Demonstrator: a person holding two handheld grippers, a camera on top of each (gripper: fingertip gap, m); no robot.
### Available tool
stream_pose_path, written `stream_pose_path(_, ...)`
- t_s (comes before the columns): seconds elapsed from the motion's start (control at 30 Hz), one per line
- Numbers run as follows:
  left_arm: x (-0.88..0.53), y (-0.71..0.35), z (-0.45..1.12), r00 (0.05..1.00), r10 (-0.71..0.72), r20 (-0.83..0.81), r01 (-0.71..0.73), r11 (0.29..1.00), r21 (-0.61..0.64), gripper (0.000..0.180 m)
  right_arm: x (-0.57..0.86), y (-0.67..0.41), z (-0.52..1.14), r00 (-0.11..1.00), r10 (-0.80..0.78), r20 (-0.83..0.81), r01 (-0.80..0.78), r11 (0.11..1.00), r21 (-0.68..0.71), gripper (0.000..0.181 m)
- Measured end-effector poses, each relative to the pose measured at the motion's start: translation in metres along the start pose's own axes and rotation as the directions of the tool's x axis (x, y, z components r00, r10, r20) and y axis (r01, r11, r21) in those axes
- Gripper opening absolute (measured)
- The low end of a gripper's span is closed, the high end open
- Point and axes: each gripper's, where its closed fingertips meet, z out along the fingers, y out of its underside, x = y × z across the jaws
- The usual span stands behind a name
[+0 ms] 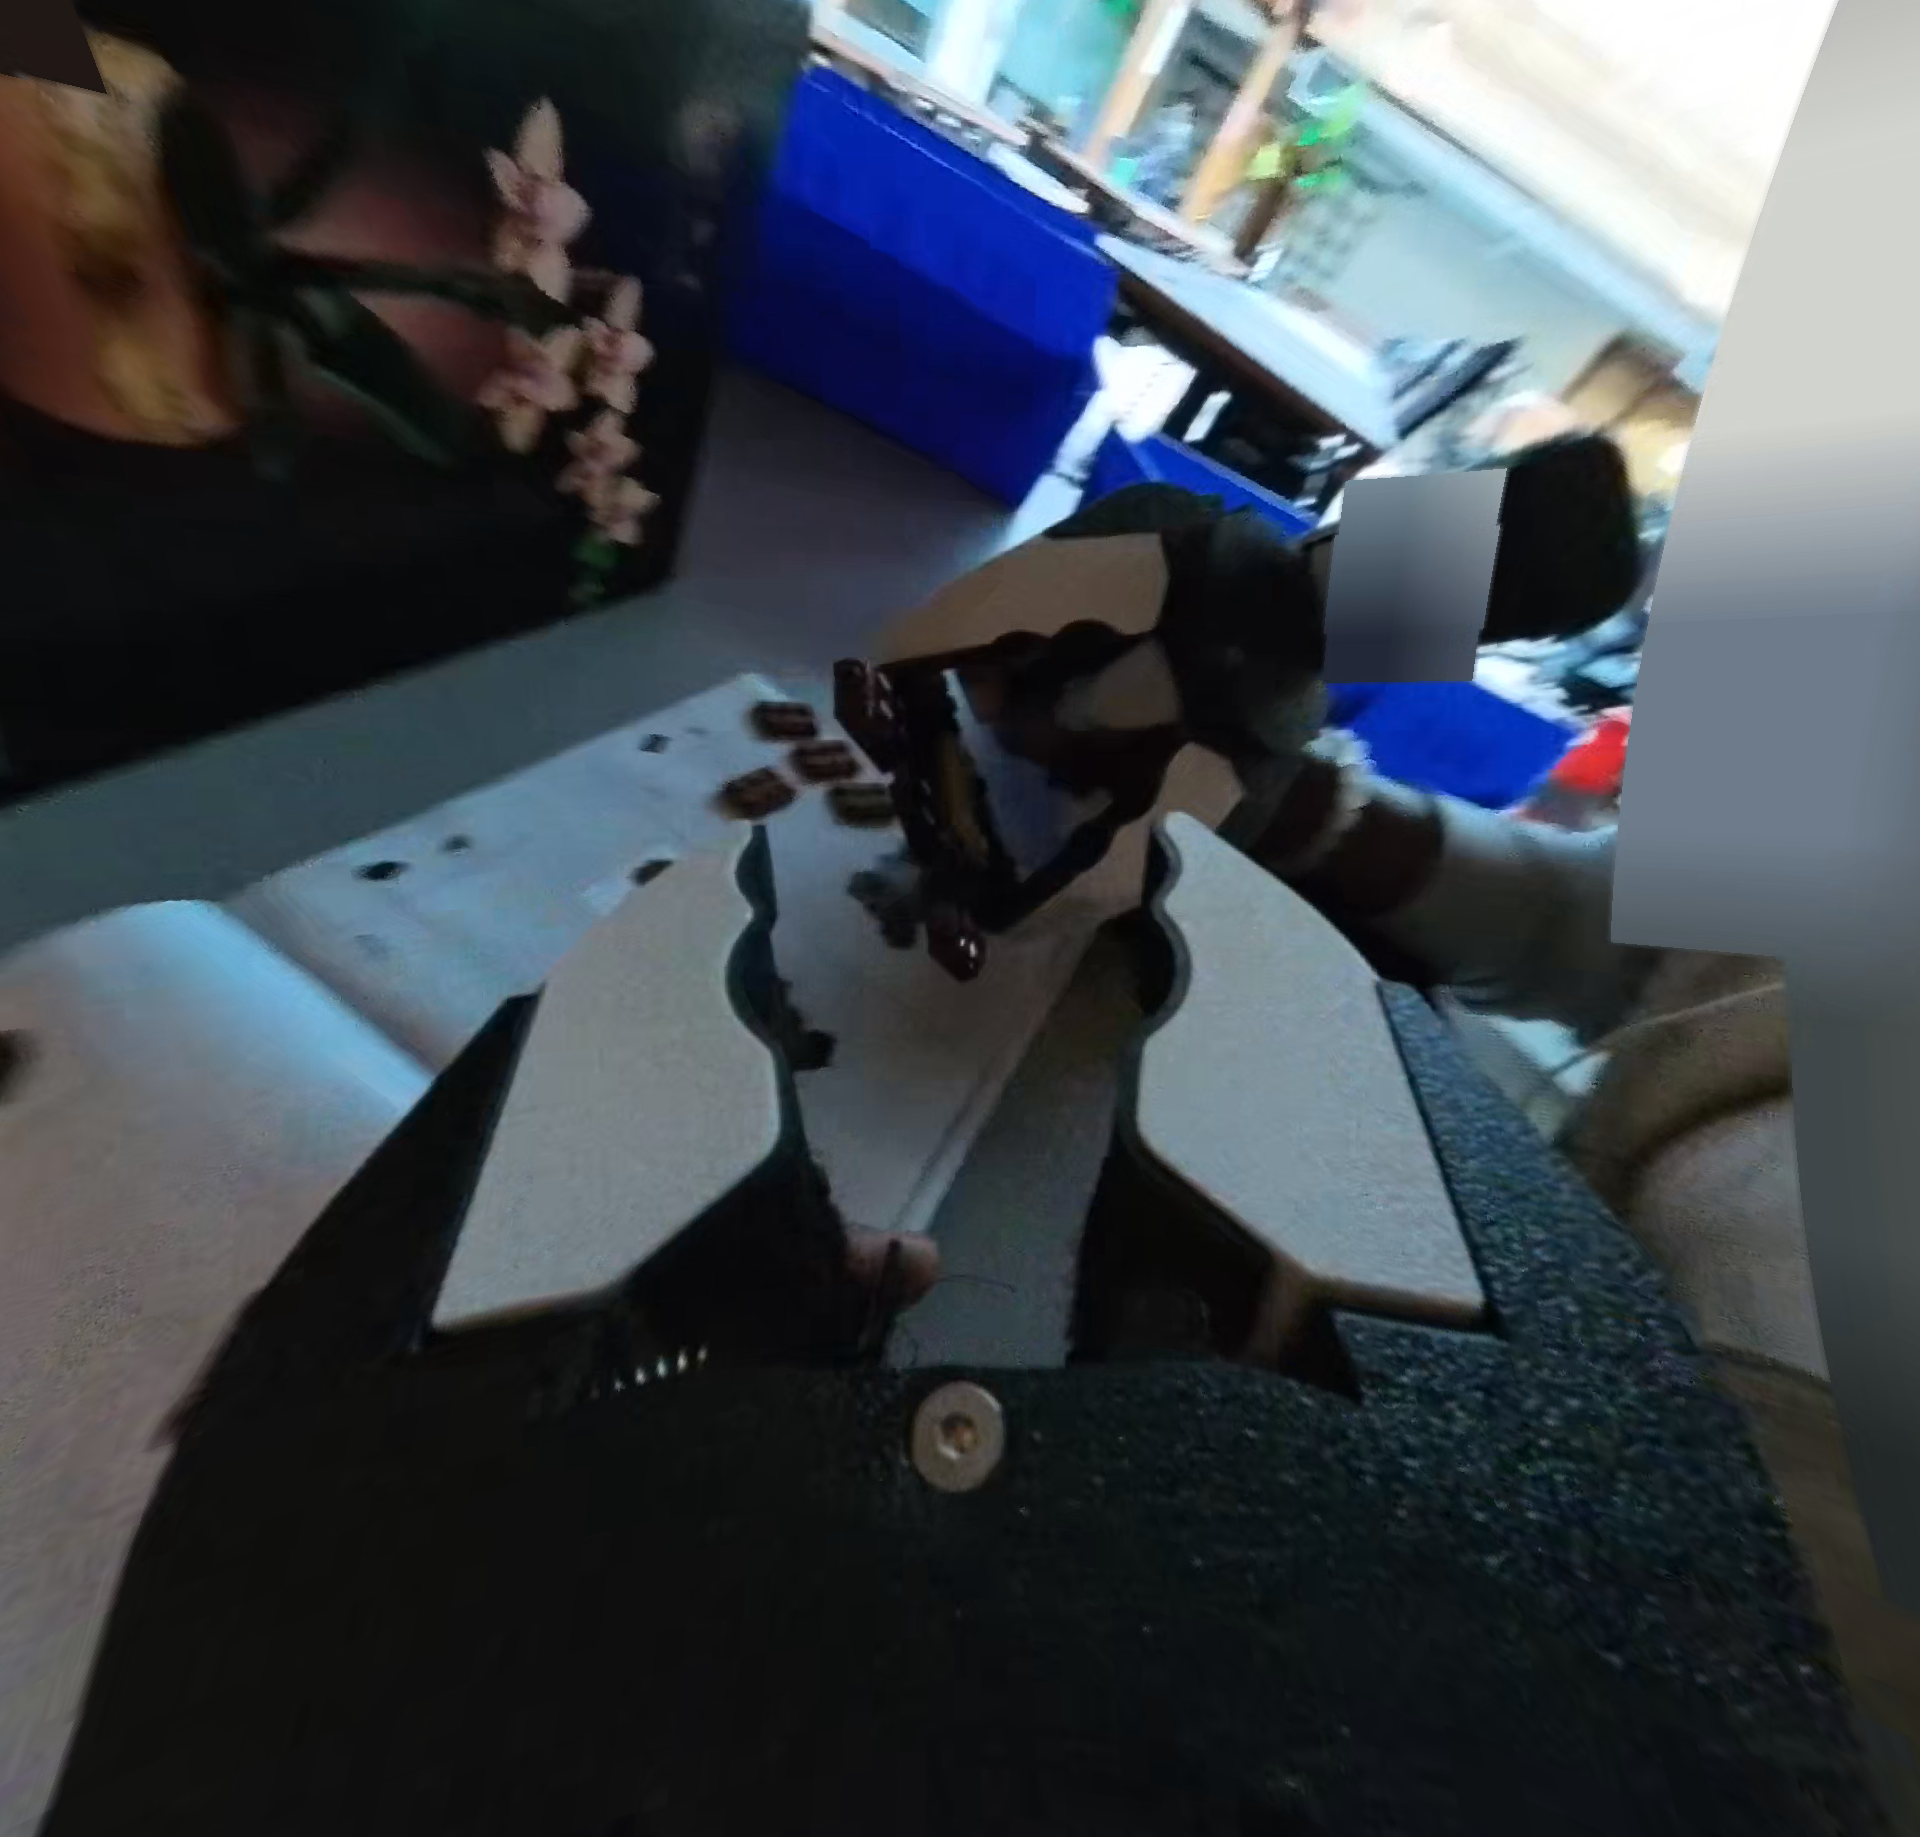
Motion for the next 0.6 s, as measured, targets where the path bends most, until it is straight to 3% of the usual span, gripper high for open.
stream_pose_path(0.07,0.006,0.004,0.011,0.994,-0.068,-0.088,0.064,0.997,-0.051,0.052,-0.004,-0.008,-0.001,1.000,-0.016,0.015,0.016,0.999,0.035,0.065)
stream_pose_path(0.17,0.000,0.022,0.024,0.998,0.029,-0.057,-0.037,0.988,-0.150,0.029,-0.007,-0.012,-0.001,0.999,-0.034,0.024,0.033,0.998,0.048,0.065)
stream_pose_path(0.27,0.013,0.022,0.027,0.991,0.035,-0.126,-0.049,0.993,-0.112,0.011,-0.009,-0.012,-0.001,0.998,-0.046,0.035,0.045,0.998,0.049,0.065)
stream_pose_path(0.4,0.016,0.015,0.023,0.978,-0.060,-0.202,0.052,0.998,-0.047,0.008,-0.005,-0.018,-0.003,0.999,-0.048,0.005,0.047,0.996,0.075,0.066)
stream_pose_path(0.47,0.010,0.005,0.017,0.972,-0.109,-0.209,0.117,0.993,0.027,0.008,0.013,-0.020,-0.009,0.997,0.042,-0.064,-0.035,0.994,0.104,0.081)
stream_pose_path(0.53,0.002,-0.008,0.007,0.969,-0.128,-0.212,0.156,0.980,0.124,0.007,0.031,-0.020,-0.019,0.966,0.253,-0.052,-0.242,0.957,0.160,0.085)
stream_pose_path(0.6,-0.003,-0.019,-0.003,0.967,-0.135,-0.218,0.180,0.962,0.203,0.007,0.049,-0.021,-0.030,0.859,0.510,0.030,-0.501,0.829,0.250,0.082)
